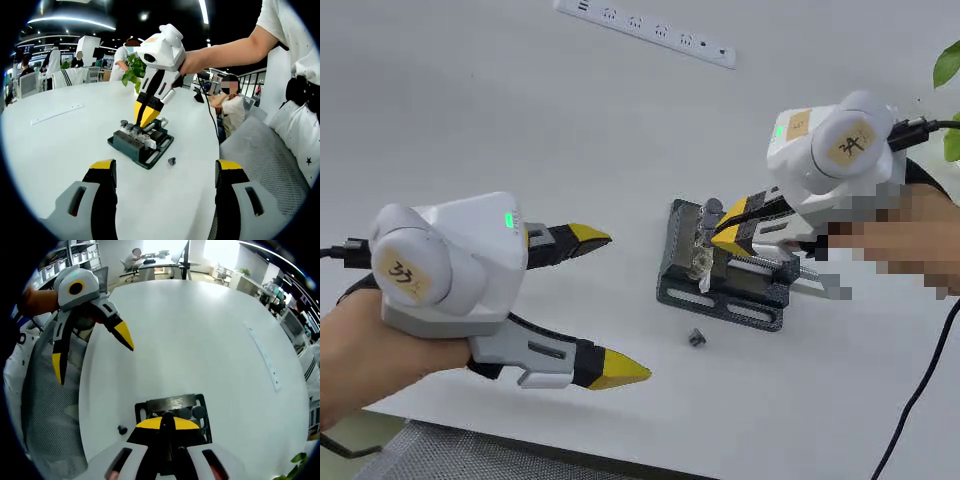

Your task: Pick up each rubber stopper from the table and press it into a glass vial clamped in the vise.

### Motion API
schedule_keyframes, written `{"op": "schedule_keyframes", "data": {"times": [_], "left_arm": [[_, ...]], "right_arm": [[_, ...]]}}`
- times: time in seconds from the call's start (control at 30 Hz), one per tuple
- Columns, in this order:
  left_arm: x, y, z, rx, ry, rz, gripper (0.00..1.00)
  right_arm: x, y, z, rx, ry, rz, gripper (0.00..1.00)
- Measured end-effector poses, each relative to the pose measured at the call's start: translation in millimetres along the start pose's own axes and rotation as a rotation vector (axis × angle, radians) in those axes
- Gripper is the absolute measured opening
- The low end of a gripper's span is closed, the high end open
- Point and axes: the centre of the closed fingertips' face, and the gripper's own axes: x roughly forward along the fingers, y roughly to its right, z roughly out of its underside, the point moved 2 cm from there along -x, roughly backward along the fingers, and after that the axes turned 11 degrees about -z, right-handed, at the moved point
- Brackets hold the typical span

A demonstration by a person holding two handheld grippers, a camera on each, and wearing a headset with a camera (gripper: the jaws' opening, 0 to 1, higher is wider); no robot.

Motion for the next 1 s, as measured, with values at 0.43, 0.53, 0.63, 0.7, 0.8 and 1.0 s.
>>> {"op": "schedule_keyframes", "data": {"times": [0.43,0.53,0.63,0.7,0.8,1.0], "left_arm": [[0.7,0.8,0.9,-0.008,0.000,-0.001,0.79],[1.0,0.8,0.9,-0.006,-0.001,0.001,0.79],[1.0,0.0,0.4,-0.007,0.001,0.000,0.79],[0.8,0.2,-0.8,-0.007,0.002,-0.001,0.79],[0.5,-0.3,-1.6,-0.007,0.005,-0.003,0.79],[-0.2,-0.5,-3.1,-0.007,0.011,-0.004,0.78]], "right_arm": [[3.0,1.8,0.6,0.000,-0.015,-0.013,0.02],[3.7,0.8,-0.2,-0.002,-0.022,-0.027,0.01],[4.3,1.8,-1.1,-0.003,-0.037,-0.045,0.01],[4.5,1.5,-1.2,-0.002,-0.048,-0.059,0.01],[4.7,3.8,-1.8,0.000,-0.065,-0.078,0.02],[5.3,5.3,-2.1,0.007,-0.101,-0.110,0.02]]}}
